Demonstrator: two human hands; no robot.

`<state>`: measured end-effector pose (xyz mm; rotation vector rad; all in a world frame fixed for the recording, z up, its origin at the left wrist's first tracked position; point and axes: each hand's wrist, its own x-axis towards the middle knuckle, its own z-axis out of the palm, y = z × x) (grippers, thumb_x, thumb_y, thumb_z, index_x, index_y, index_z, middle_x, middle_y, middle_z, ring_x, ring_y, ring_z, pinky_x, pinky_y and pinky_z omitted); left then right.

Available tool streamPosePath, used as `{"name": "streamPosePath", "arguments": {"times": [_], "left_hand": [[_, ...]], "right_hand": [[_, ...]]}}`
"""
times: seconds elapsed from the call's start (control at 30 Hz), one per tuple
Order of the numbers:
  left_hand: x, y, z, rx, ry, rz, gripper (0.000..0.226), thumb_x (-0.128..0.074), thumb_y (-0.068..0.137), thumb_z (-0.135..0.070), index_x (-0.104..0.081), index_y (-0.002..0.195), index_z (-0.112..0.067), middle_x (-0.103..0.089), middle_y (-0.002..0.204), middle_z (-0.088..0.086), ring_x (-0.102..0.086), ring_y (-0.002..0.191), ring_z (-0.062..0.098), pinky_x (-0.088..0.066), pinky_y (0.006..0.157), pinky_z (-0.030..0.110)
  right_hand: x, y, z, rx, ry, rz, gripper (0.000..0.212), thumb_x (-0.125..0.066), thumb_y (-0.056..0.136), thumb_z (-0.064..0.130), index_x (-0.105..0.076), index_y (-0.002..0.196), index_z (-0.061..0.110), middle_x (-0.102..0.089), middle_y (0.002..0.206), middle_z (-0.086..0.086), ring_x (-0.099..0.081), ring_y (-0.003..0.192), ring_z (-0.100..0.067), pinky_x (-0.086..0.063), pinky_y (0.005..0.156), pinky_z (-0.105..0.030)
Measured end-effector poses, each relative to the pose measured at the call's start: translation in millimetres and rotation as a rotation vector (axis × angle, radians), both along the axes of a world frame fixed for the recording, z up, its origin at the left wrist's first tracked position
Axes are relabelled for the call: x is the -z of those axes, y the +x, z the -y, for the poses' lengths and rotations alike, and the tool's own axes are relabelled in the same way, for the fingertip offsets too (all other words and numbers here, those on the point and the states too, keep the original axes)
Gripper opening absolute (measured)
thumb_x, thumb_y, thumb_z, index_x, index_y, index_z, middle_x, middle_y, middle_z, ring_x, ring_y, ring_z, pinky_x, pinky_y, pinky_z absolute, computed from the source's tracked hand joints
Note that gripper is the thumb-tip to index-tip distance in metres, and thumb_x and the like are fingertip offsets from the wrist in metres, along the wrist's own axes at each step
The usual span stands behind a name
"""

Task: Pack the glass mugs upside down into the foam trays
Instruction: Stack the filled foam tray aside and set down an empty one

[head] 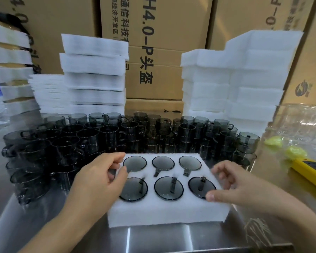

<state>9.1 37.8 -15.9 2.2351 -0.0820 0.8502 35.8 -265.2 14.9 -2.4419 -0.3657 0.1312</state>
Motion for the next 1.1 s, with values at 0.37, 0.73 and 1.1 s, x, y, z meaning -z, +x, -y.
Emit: {"name": "streamPosePath", "arguments": {"times": [0.37,0.73,1.1], "left_hand": [[-13.4,-47.3,6.6,0.263,-0.256,-0.334,0.023,-0.056,0.090,-0.034,-0.068,0.089,-0.054,-0.072,0.080,-0.021,-0.063,0.065,-0.008,-0.050,0.064,0.022],[-160.5,91.6,9.4,0.132,-0.558,-0.258,0.016,-0.052,0.089,-0.016,-0.055,0.102,-0.008,-0.057,0.087,0.005,-0.057,0.078,0.020,-0.054,0.081,0.043],[-148.4,213.8,1.7,0.109,-0.642,-0.467,0.038,-0.041,0.098,-0.008,-0.039,0.136,-0.002,-0.052,0.119,0.015,-0.055,0.104,0.028,-0.048,0.075,0.035]], "right_hand": [[6.3,-64.8,-15.6,0.136,0.345,0.234,0.034,-0.066,0.064,0.052,-0.067,0.098,0.047,-0.069,0.083,0.030,-0.062,0.073,0.016,-0.041,0.061,0.001],[-113.3,60.1,-48.6,0.160,0.285,0.489,0.032,-0.058,0.089,0.023,-0.058,0.120,0.032,-0.064,0.108,0.009,-0.060,0.095,-0.010,-0.043,0.071,-0.025],[-115.5,197.5,-74.5,0.237,0.097,0.317,0.042,-0.042,0.089,0.003,-0.035,0.130,0.002,-0.050,0.113,-0.015,-0.047,0.094,-0.027,-0.041,0.072,-0.033]]}}
